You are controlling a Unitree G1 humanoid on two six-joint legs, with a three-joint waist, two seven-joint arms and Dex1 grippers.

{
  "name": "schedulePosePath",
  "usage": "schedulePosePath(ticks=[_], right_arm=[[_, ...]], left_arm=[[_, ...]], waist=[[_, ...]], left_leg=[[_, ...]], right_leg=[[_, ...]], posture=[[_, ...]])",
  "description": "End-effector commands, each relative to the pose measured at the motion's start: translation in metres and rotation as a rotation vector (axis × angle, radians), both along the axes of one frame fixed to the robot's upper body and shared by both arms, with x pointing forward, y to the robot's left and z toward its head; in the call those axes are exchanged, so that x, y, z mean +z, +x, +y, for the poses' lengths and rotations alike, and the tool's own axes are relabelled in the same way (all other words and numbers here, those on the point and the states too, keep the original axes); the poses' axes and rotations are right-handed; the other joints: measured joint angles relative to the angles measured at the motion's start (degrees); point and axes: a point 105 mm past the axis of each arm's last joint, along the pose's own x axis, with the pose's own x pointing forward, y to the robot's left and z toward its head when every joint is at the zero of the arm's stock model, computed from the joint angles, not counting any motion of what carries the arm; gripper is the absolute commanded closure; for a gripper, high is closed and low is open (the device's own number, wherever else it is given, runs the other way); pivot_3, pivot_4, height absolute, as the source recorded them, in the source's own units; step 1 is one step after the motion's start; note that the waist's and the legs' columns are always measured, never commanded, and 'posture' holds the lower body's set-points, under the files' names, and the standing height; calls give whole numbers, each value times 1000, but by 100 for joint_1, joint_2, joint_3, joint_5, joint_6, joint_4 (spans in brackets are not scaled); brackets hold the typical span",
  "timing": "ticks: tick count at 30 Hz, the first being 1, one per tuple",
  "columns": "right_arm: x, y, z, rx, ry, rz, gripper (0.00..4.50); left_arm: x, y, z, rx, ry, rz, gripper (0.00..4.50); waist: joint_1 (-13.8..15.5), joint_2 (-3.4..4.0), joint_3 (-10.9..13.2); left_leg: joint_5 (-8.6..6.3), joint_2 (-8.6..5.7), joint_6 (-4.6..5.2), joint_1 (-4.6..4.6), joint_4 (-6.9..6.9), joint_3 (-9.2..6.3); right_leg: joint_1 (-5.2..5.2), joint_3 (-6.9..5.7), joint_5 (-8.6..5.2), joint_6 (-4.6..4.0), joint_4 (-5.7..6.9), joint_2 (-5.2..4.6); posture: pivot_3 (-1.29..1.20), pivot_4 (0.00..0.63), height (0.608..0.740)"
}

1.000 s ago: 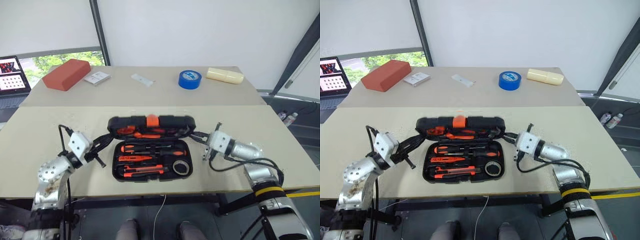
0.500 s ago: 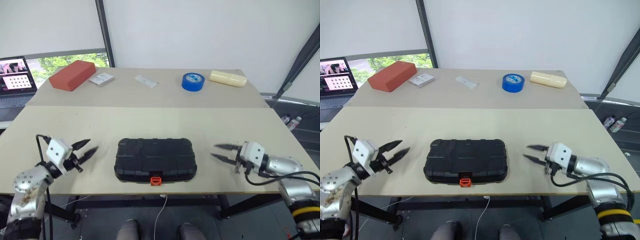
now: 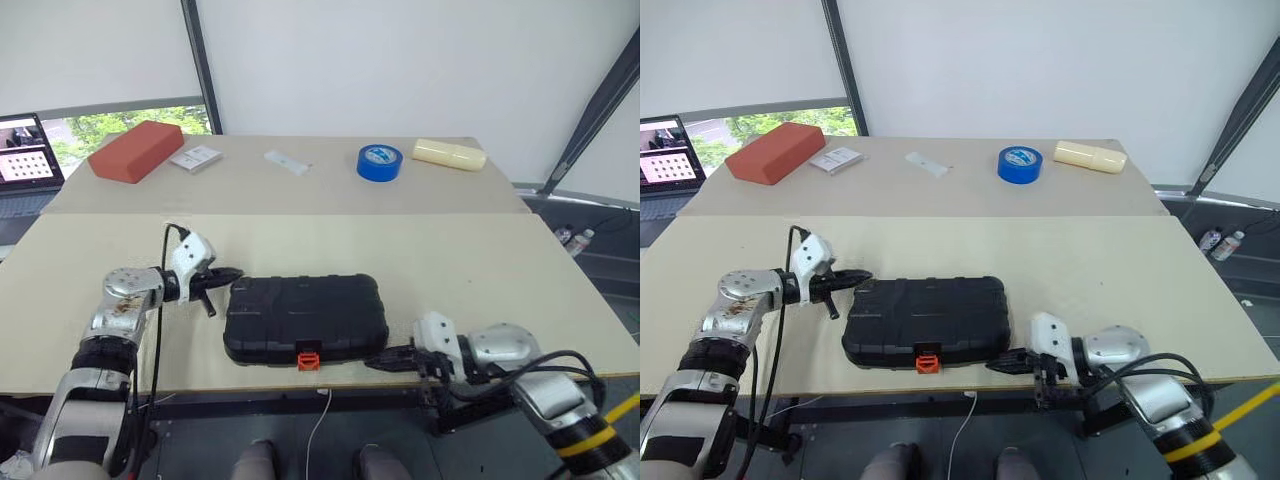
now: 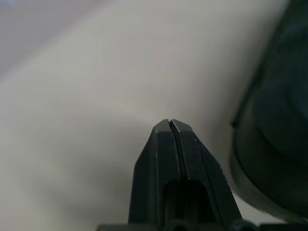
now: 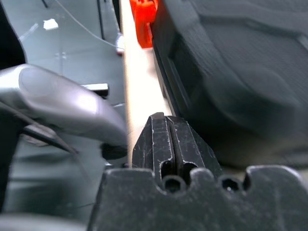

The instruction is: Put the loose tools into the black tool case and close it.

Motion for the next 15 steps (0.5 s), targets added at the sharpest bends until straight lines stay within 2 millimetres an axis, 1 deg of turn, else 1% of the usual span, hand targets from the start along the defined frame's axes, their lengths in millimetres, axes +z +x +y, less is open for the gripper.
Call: schedulePosePath(ticks=[1, 2, 6, 9, 12, 14, 15], right_arm=[[7, 37, -5, -133, -19, -121, 4500], [7, 41, -5, -144, -19, -133, 4500], [18, 80, -6, -275, 29, -226, 4500], [24, 94, -6, -314, 67, -246, 4500], [29, 97, -7, -306, 97, -250, 4500], [31, 90, -10, -271, 121, -236, 4500], [32, 86, -11, -256, 133, -233, 4500]], left_arm=[[0, -10, 3, -43, -23, 25, 4453], [-1, -12, 3, -45, -34, 31, 4453], [0, -28, 0, -31, -158, 31, 4453], [4, -34, 2, 29, -229, 9, 4453], [20, -29, 21, 158, -294, -66, 4453], [42, -34, 28, 127, -330, -97, 4453], [53, -39, 25, 83, -352, -95, 4453]], waist=[[-1, -6, 3], [0, -6, 3], [-8, -6, 4], [0, -6, 4], [21, -6, 4], [15, -7, 5], [10, -7, 5]], left_leg=[[0, 1, 0, -7, 2, 0], [1, 0, 0, -15, 2, -1], [1, 0, 0, -21, 5, 4], [2, 0, 1, -27, 4, 4], [3, 0, 3, -55, 5, 0], [4, 1, 4, -64, 7, -7], [4, 0, 4, -65, 7, -6]], right_leg=[[-7, -1, 0, 0, 2, 0], [-13, 0, 1, 0, 5, -1], [-22, 1, 12, -15, 7, -6], [-32, 2, 21, -29, 12, -6], [-58, 2, 22, -30, 19, -2], [-64, 2, 23, -29, 20, 3], [-64, 2, 23, -29, 20, 2]], posture=[[0, 150, 740], [0, 150, 740], [0, 150, 740], [0, 150, 740], [0, 150, 740], [0, 150, 740], [0, 150, 740]])
